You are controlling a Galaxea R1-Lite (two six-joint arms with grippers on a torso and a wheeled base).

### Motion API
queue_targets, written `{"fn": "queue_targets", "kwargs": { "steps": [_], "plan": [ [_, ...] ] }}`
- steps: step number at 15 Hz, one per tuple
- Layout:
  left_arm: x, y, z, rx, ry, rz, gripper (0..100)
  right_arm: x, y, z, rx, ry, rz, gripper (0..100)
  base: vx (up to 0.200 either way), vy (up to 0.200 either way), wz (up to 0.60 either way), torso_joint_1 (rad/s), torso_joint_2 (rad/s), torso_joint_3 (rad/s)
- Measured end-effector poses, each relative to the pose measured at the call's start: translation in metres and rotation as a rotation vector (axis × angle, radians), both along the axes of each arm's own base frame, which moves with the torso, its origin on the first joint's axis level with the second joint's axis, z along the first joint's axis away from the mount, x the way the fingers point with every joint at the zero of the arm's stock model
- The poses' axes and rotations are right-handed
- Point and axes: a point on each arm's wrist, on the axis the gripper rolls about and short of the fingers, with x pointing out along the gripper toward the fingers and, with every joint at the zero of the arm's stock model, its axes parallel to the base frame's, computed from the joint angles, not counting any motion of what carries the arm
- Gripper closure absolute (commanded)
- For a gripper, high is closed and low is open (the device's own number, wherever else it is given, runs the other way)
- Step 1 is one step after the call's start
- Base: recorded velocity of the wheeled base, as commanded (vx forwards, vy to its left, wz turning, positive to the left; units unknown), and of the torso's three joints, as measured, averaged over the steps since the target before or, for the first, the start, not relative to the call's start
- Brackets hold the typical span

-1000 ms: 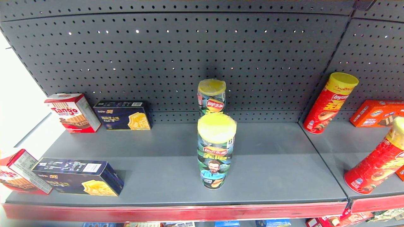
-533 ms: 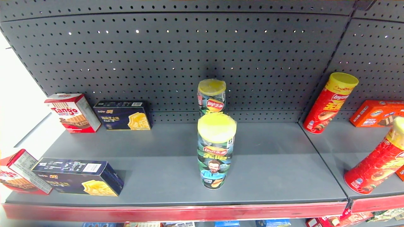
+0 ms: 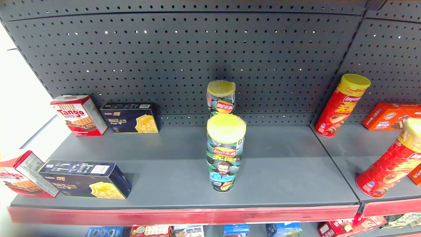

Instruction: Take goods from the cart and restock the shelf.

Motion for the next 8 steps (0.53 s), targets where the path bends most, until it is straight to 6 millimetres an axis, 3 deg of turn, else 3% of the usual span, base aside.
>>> {"fn": "queue_targets", "kwargs": {
  "steps": [8],
  "plan": [
    [0.0, 0.0, 0.0, 0.0, 0.0, 0.005, 0, 0.0, 0.0, 0.0, -0.001, 0.0, 0.0, 0, 0.0, 0.0, 0.0, 0.0, 0.0, 0.0]
  ]
}}
